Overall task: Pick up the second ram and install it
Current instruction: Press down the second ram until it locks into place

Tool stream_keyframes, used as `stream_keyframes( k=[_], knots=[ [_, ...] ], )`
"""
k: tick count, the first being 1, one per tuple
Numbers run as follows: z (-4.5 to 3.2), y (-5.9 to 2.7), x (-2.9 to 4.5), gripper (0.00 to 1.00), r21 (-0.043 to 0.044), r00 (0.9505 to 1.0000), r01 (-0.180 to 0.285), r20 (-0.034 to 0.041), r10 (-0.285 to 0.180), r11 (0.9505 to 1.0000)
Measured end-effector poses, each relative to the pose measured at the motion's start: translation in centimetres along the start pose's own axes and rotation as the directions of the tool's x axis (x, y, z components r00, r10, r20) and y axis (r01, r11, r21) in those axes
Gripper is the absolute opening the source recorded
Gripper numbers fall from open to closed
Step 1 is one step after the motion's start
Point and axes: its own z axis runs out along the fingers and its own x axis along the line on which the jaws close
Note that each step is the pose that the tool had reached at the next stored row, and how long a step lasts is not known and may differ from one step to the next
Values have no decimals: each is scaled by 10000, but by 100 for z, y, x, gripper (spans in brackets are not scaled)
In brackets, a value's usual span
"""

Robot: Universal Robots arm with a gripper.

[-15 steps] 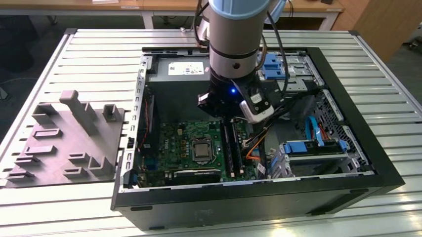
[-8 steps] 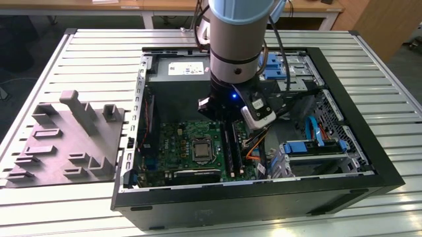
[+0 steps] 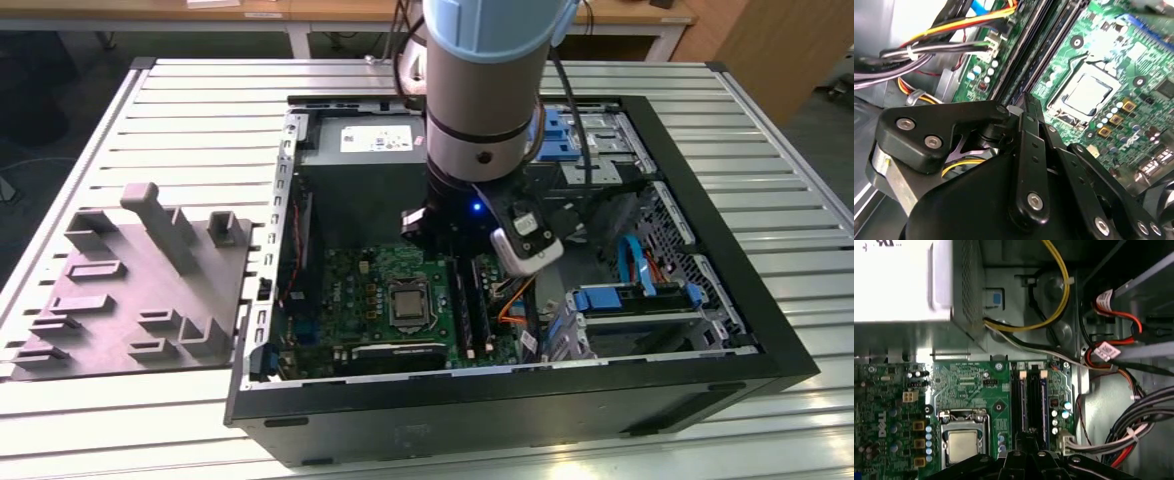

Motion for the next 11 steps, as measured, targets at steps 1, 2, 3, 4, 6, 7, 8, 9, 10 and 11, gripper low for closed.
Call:
stream_keyframes(
  k=[1, 2, 3, 4, 6, 7, 8, 9, 10, 11],
  knots=[
    [-1, -18, -1, 10, 1, 10000, 0, 0, 0, 10000],
    [-2, -36, -2, 10, 1, 10000, 0, 0, 0, 10000],
    [-3, -55, -2, 10, 0, 10000, 0, 0, 0, 10000],
    [-4, -75, -3, 10, 0, 10000, 0, 0, 0, 10000],
    [-6, -118, -5, 10, 0, 10000, 0, 0, 0, 10000],
    [-7, -141, -7, 10, 0, 10000, 0, 1, 0, 10000],
    [-8, -164, -8, 10, 1, 10000, 0, 0, 0, 10000],
    [-10, -186, -9, 10, 1, 10000, 0, 0, 0, 10000],
    [-11, -207, -9, 10, 1, 10000, -1, 0, 1, 10000],
    [-11, -227, -10, 10, 1, 10000, 0, 0, 0, 10000]
  ],
)
